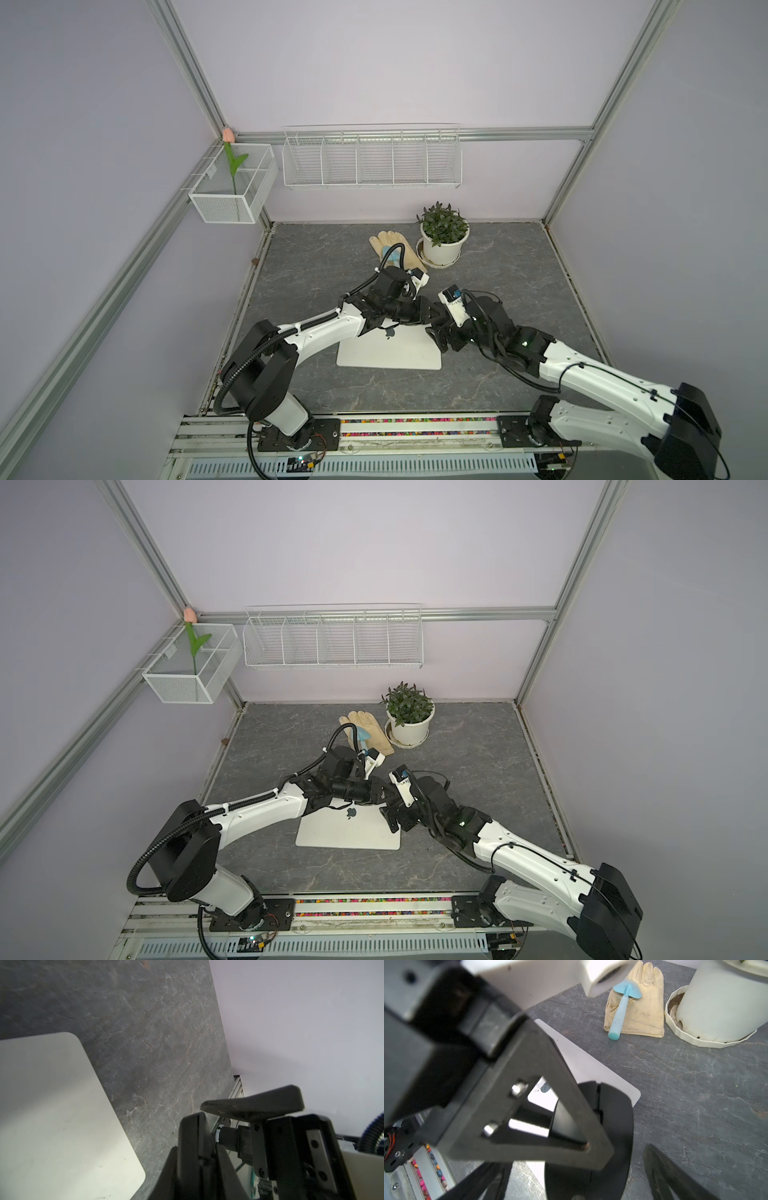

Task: Insert the wireless mouse receiver into the laptop
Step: Pick up the mouse from the center of the board.

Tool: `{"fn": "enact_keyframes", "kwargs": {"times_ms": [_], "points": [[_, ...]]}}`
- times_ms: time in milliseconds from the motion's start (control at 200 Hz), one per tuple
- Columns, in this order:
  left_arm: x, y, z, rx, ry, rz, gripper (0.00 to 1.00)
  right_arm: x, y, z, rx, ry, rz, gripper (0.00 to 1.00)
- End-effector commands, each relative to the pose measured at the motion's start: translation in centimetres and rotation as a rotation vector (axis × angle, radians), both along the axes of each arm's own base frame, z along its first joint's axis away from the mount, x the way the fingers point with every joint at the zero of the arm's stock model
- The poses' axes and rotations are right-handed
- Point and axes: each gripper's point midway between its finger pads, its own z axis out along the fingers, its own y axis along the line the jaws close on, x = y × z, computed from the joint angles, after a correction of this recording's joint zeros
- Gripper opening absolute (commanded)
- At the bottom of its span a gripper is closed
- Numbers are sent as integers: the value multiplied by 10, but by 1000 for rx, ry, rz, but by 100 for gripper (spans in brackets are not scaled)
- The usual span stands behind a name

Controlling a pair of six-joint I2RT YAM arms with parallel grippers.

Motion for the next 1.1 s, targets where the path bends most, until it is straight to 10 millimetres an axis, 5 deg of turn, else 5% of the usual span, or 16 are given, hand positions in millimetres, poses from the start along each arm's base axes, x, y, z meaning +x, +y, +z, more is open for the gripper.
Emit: {"fn": "enact_keyframes", "kwargs": {"times_ms": [0,195,435,730,1095], "points": [[35,26,-1,137,10,190,0,0,-5,15,-35,-131,51,99],[69,63,-2,211,172,382,0,-6,-4,23,-91,-560,142,95],[64,59,3,194,331,392,0,11,9,26,-189,-781,97,89],[51,64,-1,183,406,420,0,29,37,15,-193,-843,81,84],[44,65,3,146,445,432,0,42,50,10,-163,-848,24,68]]}}
